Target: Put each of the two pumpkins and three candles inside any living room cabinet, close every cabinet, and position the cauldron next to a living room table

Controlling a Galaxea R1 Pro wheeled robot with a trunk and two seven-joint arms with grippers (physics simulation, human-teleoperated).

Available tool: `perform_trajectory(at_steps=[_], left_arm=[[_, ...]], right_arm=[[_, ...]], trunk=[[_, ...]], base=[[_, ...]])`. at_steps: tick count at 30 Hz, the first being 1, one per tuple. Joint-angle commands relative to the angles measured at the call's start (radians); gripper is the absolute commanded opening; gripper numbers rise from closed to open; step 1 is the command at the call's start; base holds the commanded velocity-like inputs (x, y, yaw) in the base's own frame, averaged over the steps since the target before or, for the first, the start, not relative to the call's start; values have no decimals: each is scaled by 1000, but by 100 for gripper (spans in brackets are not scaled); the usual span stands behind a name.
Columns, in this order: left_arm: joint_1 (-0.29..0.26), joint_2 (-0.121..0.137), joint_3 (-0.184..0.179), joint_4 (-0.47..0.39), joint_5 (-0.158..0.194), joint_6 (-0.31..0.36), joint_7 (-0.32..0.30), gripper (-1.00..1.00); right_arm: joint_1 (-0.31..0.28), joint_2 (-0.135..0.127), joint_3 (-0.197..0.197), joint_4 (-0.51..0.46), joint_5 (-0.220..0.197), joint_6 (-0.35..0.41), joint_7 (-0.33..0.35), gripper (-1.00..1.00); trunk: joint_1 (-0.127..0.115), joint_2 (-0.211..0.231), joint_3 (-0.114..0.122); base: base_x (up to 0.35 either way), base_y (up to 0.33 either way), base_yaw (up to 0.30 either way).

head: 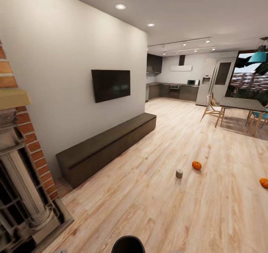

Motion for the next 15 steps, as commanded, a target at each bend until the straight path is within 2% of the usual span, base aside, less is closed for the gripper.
perform_trajectory(at_steps=[1, 15], left_arm=[[0, 0, 0, 0, 0, 0, 0, 100], [0, 0, -1, 0, -1, 0, -1, 100]], right_arm=[[0, 0, 0, 0, 0, 0, 0, 100], [0, 0, 0, 0, 0, 0, 0, 100]], trunk=[[0, 0, 0], [0, 0, 0]], base=[[161, 0, 24], [80, 19, 17]])
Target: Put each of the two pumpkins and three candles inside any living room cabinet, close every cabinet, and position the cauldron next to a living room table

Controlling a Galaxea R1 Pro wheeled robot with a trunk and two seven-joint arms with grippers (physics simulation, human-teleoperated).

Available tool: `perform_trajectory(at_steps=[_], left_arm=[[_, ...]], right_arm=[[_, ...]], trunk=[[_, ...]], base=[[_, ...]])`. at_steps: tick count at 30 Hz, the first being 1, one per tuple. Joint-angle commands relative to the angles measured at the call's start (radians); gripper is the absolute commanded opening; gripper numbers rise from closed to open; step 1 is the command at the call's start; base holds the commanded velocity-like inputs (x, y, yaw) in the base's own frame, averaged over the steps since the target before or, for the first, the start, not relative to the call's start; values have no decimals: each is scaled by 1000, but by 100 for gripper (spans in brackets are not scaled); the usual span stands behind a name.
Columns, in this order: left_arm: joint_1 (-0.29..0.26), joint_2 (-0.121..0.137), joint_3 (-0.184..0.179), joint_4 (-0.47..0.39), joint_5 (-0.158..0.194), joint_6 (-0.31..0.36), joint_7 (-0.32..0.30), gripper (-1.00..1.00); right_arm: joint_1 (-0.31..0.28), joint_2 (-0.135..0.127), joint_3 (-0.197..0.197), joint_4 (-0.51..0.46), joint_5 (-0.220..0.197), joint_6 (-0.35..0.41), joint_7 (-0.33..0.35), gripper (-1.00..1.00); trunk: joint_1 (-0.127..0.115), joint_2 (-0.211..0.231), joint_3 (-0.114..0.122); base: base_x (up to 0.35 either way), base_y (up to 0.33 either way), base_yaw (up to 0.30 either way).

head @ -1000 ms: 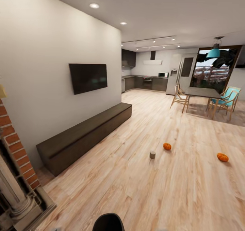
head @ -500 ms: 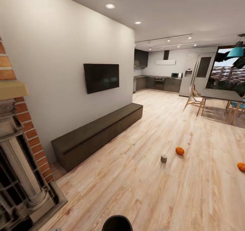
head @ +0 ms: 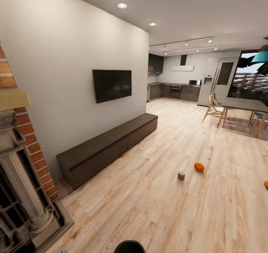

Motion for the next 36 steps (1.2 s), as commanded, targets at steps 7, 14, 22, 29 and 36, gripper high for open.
perform_trajectory(at_steps=[7, 14, 22, 29, 36], left_arm=[[0, -1, 0, 0, 0, 0, 0, 100], [0, -2, 0, 0, 0, 0, 0, 100], [-1, -3, 7, -35, 8, 75, -3, 100], [-130, -18, 9, -125, 13, 291, 5, 100], [-208, -31, 9, 22, 11, 219, 1, 100]], right_arm=[[0, 0, 0, 0, 0, -3, -1, 100], [0, 0, 0, 0, 0, -2, 0, 100], [-8, 0, 0, -49, -1, 10, -2, 100], [-13, 0, 1, -282, -13, 262, -10, 100], [-12, 0, 3, -293, -14, 284, -9, 100]], trunk=[[0, 0, 0], [0, 0, 0], [0, 0, 0], [0, 0, 0], [0, 0, 0]], base=[[29, 27, 60], [2, 1, 3], [0, 0, 0], [0, 0, 0], [0, 0, 0]])
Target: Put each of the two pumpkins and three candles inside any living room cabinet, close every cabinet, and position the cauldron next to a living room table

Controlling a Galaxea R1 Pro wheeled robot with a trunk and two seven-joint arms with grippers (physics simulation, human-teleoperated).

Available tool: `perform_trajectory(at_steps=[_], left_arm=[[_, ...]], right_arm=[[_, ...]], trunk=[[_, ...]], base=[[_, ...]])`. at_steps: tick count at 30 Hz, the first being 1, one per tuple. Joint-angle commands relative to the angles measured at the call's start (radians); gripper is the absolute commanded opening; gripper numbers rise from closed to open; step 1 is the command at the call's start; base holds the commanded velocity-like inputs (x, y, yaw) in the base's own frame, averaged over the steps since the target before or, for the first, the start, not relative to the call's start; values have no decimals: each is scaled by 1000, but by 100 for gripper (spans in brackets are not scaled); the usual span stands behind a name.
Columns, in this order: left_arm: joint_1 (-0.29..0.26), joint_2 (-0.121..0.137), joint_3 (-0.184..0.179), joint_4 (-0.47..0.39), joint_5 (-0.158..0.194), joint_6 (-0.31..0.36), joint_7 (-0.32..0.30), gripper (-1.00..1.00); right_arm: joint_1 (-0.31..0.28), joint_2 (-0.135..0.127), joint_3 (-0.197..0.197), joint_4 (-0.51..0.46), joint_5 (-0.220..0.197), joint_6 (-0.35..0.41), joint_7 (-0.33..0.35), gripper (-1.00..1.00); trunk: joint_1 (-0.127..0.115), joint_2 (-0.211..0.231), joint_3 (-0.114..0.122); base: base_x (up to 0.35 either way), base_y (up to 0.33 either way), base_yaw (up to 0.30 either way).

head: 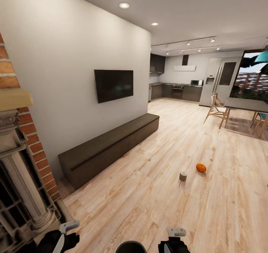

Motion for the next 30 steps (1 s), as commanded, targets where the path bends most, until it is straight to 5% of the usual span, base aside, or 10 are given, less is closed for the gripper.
perform_trajectory(at_steps=[1, 6, 11, 22, 30], left_arm=[[-3, -2, 0, 2, 0, -1, -1, 100], [-6, -38, -2, 4, -3, -4, 4, 100], [-7, -64, -3, 4, -6, -3, 5, 100], [-9, -62, 1, 5, 1, -9, -15, 100], [-22, -62, 2, 5, 3, 3, -116, 100]], right_arm=[[0, 0, 0, -1, 0, 1, 0, 100], [-4, 0, 3, -5, 0, 14, 0, 100], [-81, 0, 4, 3, -4, 32, 0, 100], [-110, 0, 8, -5, -8, 86, 8, 100], [-110, 0, 10, -5, -7, 81, 6, 100]], trunk=[[0, 0, 0], [0, 0, 0], [15, -28, -13], [57, -105, -47], [88, -161, -72]], base=[[0, 0, 0], [0, 0, 0], [0, 0, 0], [0, 0, 0], [0, 0, 0]])
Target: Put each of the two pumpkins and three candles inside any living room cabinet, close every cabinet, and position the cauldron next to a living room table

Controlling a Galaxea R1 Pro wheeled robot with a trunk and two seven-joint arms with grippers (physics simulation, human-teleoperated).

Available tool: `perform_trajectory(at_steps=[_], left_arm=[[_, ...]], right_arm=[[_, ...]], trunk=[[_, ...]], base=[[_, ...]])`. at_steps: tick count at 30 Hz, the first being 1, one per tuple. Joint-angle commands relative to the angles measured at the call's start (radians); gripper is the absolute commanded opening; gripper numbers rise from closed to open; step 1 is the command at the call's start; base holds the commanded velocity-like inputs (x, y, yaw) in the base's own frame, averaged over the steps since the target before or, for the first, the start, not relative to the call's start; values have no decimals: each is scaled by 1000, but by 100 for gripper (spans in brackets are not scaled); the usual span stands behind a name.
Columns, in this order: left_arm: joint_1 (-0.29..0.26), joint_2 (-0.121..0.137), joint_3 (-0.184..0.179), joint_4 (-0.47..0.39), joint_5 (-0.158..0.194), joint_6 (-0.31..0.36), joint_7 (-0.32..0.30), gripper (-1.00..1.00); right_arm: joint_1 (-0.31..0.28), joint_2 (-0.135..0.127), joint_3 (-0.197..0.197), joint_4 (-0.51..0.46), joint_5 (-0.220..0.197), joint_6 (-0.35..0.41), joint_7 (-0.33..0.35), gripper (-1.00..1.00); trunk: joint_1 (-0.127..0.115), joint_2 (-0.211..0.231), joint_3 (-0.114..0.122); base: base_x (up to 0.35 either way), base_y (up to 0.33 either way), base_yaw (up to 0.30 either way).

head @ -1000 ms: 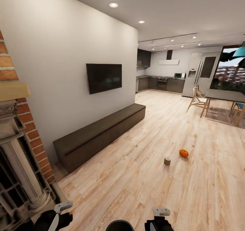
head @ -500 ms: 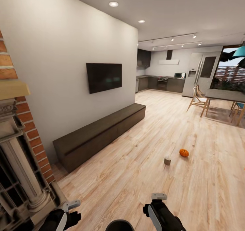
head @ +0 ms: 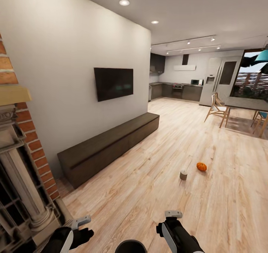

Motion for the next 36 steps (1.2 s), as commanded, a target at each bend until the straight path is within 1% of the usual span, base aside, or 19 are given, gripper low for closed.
perform_trajectory(at_steps=[1, 13, 21, 26, 31, 34, 36], left_arm=[[-6, 1, 0, 3, -1, 2, -4, 100], [-18, 1, -1, 21, -5, -1, -14, 100], [-18, -3, -3, 22, -8, -7, -12, 100], [-18, -7, -3, 36, -10, -8, -12, 100], [-18, -10, -4, 40, -10, -9, -12, 100], [-18, -11, -4, 41, -10, -9, -12, 100], [-18, -11, -5, 44, -10, -9, -12, 100]], right_arm=[[0, 0, 0, 0, 0, 2, 2, 100], [1, 0, 3, -1, 0, -1, 4, 100], [1, 0, 60, -1, -1, -9, 4, 100], [1, 0, 70, -2, -1, -60, 3, 100], [1, 0, 72, -4, -5, -84, 6, 100], [2, 0, 72, -5, -20, -129, 19, 100], [1, 0, 72, -5, -44, -151, 33, 100]], trunk=[[4, -7, -3], [50, -91, -41], [81, -147, -66], [100, -182, -82], [119, -217, -97], [130, -238, -107], [138, -252, -113]], base=[[0, 0, 0], [0, 0, 0], [0, 0, 0], [0, 0, 0], [0, 0, 0], [0, 0, 0], [0, 0, 0]])
